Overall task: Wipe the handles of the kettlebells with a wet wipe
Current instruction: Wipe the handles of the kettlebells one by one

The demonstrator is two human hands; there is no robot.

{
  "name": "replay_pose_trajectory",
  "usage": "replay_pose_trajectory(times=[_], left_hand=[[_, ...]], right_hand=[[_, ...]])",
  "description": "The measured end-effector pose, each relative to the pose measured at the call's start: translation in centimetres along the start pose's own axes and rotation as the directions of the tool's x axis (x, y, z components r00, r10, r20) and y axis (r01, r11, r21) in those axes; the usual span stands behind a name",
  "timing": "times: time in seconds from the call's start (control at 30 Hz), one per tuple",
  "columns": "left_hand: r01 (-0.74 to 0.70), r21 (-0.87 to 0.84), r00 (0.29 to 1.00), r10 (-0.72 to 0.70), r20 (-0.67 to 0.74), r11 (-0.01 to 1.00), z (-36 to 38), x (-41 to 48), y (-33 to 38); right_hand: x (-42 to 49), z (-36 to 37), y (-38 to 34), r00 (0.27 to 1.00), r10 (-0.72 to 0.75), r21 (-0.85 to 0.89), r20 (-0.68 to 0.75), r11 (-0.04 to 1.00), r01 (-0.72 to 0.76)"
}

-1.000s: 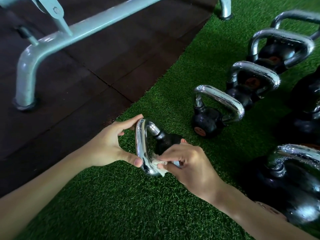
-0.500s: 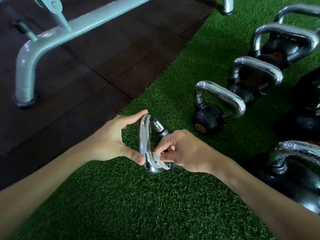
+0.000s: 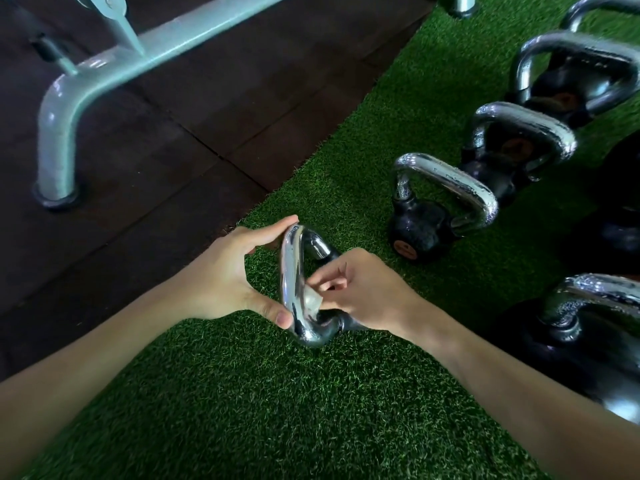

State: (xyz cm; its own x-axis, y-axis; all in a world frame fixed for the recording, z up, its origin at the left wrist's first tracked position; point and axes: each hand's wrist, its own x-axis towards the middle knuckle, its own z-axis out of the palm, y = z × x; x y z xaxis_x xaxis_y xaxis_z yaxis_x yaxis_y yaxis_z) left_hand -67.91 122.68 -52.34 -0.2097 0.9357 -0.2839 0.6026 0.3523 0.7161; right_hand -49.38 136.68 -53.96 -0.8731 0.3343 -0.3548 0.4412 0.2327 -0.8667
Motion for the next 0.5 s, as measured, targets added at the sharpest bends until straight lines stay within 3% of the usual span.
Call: replay_pose_trajectory(times=[0.13,0.23,0.3,0.5], left_hand=[[0.025,0.01,0.999,-0.025,-0.021,1.0,-0.3,0.3,1.1],[0.014,0.01,1.0,-0.014,-0.011,1.0,-0.4,0.4,1.2],[-0.01,-0.004,1.0,0.01,-0.013,1.0,-0.2,0.4,0.9],[-0.042,-0.013,0.998,0.041,-0.047,0.999,0.6,0.7,0.6]], right_hand=[[0.6,0.4,0.0,0.979,0.045,0.065,-0.198,0.997,-0.033],[-0.2,0.4,0.3,0.99,0.039,0.022,-0.134,0.999,-0.037],[-0.1,0.6,0.4,0.985,0.012,-0.021,-0.174,1.0,-0.016],[1.6,0.7,0.0,0.863,-0.116,-0.021,-0.492,0.992,0.121]])
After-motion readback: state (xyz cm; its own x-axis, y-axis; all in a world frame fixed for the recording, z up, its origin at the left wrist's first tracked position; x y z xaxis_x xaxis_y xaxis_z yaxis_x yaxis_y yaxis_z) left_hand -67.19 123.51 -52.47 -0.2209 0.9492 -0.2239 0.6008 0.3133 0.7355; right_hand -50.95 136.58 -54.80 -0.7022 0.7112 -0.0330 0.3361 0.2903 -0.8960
